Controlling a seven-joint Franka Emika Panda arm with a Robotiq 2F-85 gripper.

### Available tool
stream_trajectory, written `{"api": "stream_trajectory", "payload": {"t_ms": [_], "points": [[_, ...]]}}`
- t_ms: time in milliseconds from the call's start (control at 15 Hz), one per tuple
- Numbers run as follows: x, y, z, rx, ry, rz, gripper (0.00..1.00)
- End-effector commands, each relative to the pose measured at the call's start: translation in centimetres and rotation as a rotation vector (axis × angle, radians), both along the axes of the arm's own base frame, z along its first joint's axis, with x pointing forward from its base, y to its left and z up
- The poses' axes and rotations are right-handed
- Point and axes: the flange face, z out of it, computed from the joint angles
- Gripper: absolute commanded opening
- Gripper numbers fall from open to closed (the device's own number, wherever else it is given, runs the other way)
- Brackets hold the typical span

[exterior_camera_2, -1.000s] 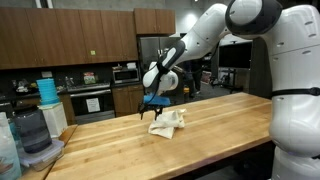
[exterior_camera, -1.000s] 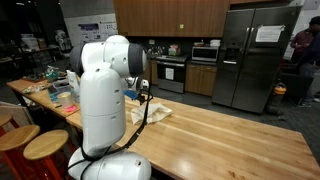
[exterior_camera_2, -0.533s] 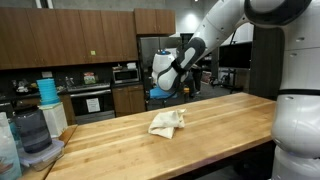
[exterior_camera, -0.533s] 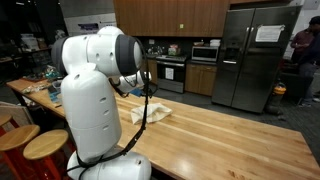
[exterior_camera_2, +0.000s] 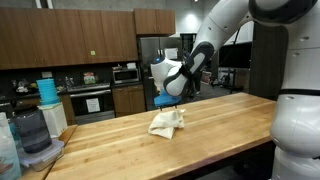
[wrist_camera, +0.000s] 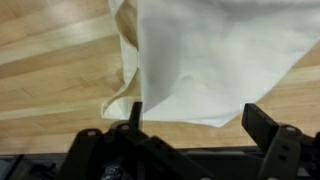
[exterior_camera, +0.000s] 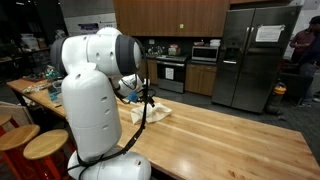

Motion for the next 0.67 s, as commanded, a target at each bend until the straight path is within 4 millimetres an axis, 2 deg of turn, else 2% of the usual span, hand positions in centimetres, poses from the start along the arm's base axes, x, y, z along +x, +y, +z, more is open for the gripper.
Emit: {"api": "stream_trajectory", "payload": {"t_ms": [0, 333, 600], "points": [[-0.4, -0.1, -2.0, -0.035, 0.099, -0.087, 1.0], [-0.3, -0.6, -4.2, -0.052, 0.265, -0.187, 1.0], [0.9, 0.2, -5.5, 0.132, 0.418, -0.14, 1.0]]}}
